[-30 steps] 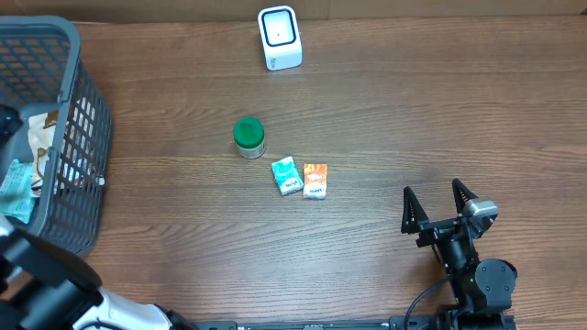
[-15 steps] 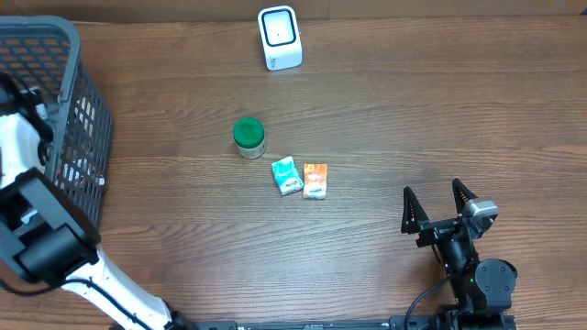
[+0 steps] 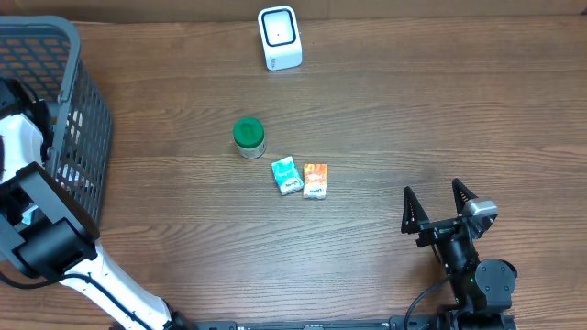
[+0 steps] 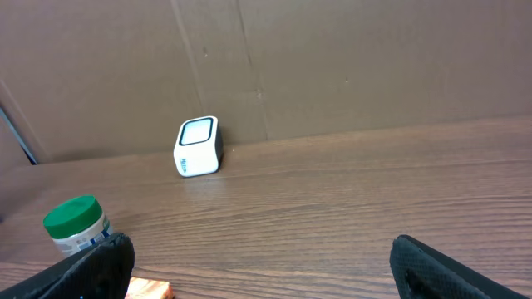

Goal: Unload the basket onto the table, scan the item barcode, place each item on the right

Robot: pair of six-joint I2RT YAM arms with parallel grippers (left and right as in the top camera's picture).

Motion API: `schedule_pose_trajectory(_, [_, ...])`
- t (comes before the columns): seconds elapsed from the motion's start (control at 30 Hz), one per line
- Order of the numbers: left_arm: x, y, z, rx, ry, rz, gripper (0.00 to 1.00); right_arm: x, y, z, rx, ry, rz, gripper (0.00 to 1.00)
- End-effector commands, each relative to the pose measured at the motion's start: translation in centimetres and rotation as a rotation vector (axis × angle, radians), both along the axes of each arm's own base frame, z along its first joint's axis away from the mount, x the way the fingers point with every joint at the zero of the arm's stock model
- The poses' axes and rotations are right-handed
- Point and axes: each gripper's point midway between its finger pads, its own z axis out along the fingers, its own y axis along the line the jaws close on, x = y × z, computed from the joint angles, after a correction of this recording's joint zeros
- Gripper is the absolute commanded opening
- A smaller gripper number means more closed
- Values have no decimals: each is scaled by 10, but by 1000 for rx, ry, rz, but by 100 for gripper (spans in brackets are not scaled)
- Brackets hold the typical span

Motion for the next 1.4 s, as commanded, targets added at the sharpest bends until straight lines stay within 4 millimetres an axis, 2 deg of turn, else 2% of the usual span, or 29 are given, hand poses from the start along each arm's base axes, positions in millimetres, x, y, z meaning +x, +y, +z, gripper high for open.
schedule_pose_trajectory(0.0, [-13,2,-20,-8,70,11,22,0,-1,-1,-4,-7,-8,100])
schedule_pose_trajectory(0.07, [-13,3,-19,-10,64,29,21,0,-1,-1,-4,-7,-8,100])
schedule_pose_trajectory(0.2, [-9,5,-10,-10,50,52,4,0,-1,-1,-4,-8,-8,100])
schedule_pose_trajectory(0.33, [1,11,14,-4,2,98,4,0,-1,-1,-4,-7,-8,100])
schedule_pose_trajectory(0.47, [20,13,53,-26,-84,113,4,0,-1,-1,-4,-7,-8,100])
schedule_pose_trajectory(0.57, [32,13,91,-35,-150,108,4,0,-1,-1,-4,-7,-8,100])
schedule_pose_trajectory(0.7, [38,13,129,-32,-211,127,4,0,-1,-1,-4,-7,-8,100])
schedule_pose_trajectory(0.8, [39,13,134,-28,-218,126,4,0,-1,-1,-4,-7,-8,100])
schedule_pose_trajectory(0.9, [37,12,124,-40,-202,131,4,0,-1,-1,-4,-7,-8,100])
schedule_pose_trajectory(0.93, [37,12,118,-44,-195,132,12,0,-1,-1,-4,-7,-8,100])
schedule_pose_trajectory(1.0, [39,11,108,-50,-191,128,41,0,-1,-1,-4,-7,-8,100])
schedule_pose_trajectory(1.1, [44,8,92,-52,-191,108,68,0,-1,-1,-4,-7,-8,100])
schedule_pose_trajectory(1.23, [53,3,74,-48,-191,20,80,0,-1,-1,-4,-7,-8,100])
schedule_pose_trajectory(1.37, [59,-1,57,-37,-191,-27,84,0,-1,-1,-4,-7,-8,100])
